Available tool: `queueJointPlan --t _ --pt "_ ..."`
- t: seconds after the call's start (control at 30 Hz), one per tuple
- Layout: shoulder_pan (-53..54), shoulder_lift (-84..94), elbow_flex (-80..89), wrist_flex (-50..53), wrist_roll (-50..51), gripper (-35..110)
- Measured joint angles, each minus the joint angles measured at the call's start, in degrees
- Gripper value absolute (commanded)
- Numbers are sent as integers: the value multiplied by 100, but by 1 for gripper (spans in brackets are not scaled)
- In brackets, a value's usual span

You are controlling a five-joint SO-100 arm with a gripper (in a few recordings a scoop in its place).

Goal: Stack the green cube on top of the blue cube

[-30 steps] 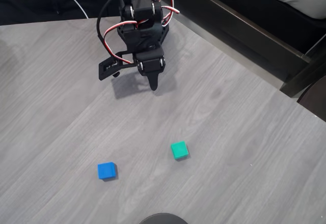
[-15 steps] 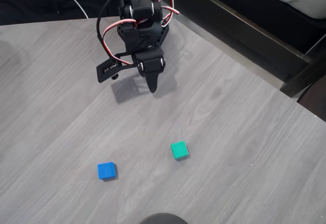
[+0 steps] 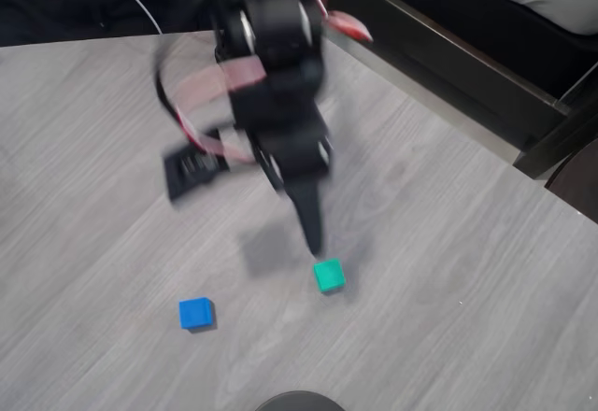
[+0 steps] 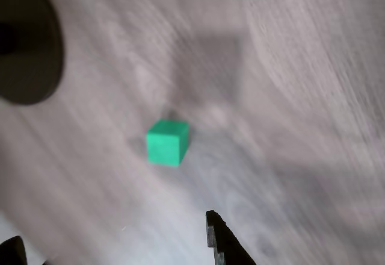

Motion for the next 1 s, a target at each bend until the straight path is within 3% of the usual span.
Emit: queueJointPlan --t 0.2,0.73,0.83,1.0 --pt "-211 -1811 -404 -158 70 45" --pt "-483 -2804 -475 -1037 114 44" --pt "-457 -2944 -475 -1204 114 0" --pt "-431 -3050 -483 -1468 105 0"
